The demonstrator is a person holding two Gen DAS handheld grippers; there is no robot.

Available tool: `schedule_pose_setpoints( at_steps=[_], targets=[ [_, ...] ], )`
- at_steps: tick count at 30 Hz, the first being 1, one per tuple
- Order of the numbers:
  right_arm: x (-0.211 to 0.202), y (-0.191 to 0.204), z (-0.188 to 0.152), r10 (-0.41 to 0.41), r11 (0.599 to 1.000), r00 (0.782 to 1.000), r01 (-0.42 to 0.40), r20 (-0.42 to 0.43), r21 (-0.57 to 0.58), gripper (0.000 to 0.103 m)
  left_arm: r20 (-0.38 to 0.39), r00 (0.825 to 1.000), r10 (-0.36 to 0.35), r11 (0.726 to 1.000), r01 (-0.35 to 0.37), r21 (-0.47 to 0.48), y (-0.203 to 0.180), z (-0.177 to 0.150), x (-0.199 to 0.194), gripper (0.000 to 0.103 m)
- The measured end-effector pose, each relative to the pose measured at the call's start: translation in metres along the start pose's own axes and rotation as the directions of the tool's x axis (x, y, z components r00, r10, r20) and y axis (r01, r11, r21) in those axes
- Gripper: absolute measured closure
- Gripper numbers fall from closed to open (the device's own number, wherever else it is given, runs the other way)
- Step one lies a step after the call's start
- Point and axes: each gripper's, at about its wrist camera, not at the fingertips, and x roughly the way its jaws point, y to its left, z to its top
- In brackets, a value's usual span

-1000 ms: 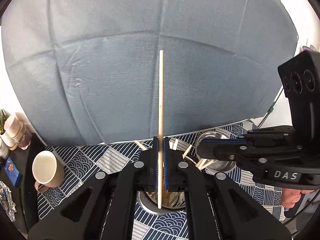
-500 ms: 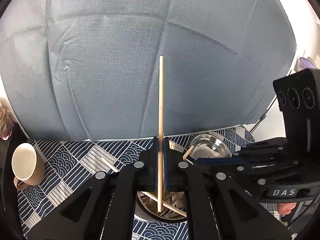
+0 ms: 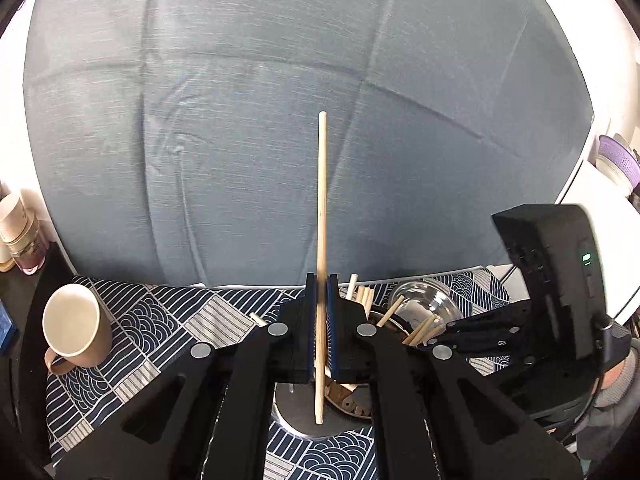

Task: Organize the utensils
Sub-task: 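Lower both chopsticks into the black holder and open both grippers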

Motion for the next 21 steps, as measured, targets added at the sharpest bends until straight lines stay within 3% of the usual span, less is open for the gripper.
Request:
schedule_pose_setpoints(
  at_steps=[3, 4, 5, 11, 16, 21],
  targets=[
    [0.009, 0.001, 0.002, -0.002, 1.0, 1.0, 0.002, -0.03, 0.001, 0.08, 0.005, 1.0, 0.005, 1.0, -0.005, -0.012, 0.006, 0.0, -0.004, 0.098],
    [0.011, 0.001, 0.003, 0.0, 1.0, 0.999, 0.0, -0.036, 0.005, 0.085, 0.007, 1.0, 0.006, 1.0, -0.006, -0.016, 0.007, -0.001, -0.005, 0.098],
    [0.013, 0.0, 0.003, 0.011, 1.0, 0.999, -0.011, -0.036, 0.01, 0.098, 0.009, 1.0, 0.007, 1.0, -0.007, -0.02, 0.009, -0.001, -0.005, 0.098],
    [0.004, -0.004, 0.0, 0.027, 0.999, 1.0, -0.027, 0.006, 0.037, 0.099, 0.016, 1.0, -0.007, 0.999, 0.008, -0.05, 0.015, -0.002, -0.004, 0.098],
    [-0.034, -0.012, -0.001, 0.046, 0.996, 0.985, -0.057, 0.168, 0.063, 0.098, 0.044, 0.997, -0.068, 0.994, 0.072, -0.077, 0.015, -0.002, -0.004, 0.098],
    [-0.066, -0.024, -0.002, 0.05, 0.995, 0.933, -0.079, 0.356, 0.067, 0.098, 0.091, 0.989, -0.118, 0.99, 0.124, -0.066, 0.006, 0.0, -0.003, 0.098]
  ],
)
